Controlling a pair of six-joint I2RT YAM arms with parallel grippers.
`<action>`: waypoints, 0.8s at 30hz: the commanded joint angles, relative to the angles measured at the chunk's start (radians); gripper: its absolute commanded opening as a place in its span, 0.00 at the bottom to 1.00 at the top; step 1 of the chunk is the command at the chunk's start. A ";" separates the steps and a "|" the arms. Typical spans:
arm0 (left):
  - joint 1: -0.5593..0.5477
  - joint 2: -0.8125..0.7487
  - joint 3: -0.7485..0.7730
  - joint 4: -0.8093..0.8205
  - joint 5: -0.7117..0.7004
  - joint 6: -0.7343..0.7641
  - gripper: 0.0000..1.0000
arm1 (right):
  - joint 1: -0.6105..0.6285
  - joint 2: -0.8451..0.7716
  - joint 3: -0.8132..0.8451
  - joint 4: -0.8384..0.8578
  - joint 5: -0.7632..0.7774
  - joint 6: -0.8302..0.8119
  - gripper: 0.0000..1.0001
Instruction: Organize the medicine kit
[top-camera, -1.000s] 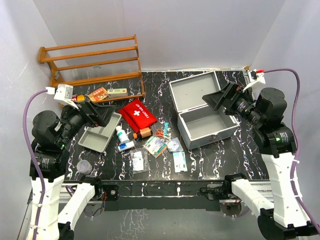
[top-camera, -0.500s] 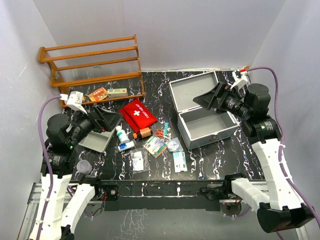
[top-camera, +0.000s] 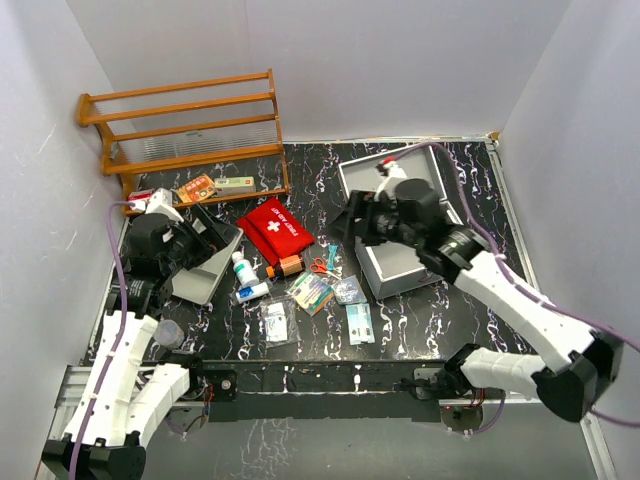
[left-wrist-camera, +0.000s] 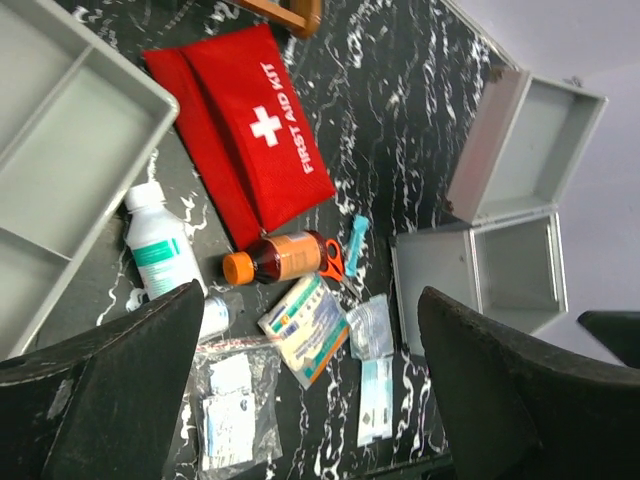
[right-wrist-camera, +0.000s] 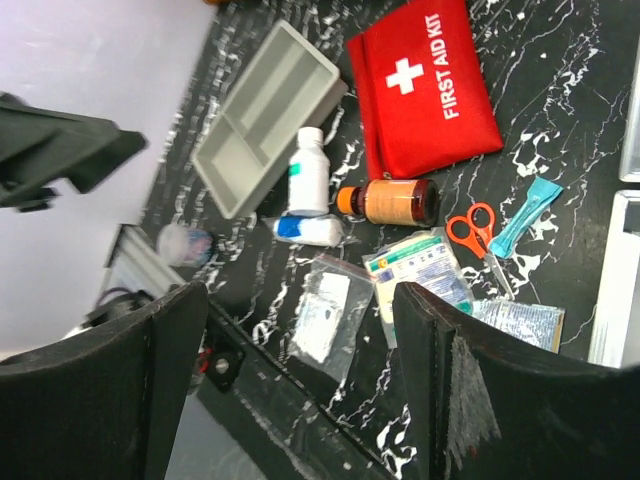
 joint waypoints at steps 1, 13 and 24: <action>-0.005 0.000 0.021 -0.013 -0.173 -0.074 0.84 | 0.157 0.135 0.118 0.059 0.306 -0.051 0.72; -0.006 -0.032 0.188 -0.015 -0.459 -0.055 0.87 | 0.367 0.742 0.482 0.034 0.725 -0.315 0.74; -0.005 -0.001 0.281 -0.014 -0.472 -0.009 0.93 | 0.430 1.111 0.800 -0.040 0.916 -0.506 0.56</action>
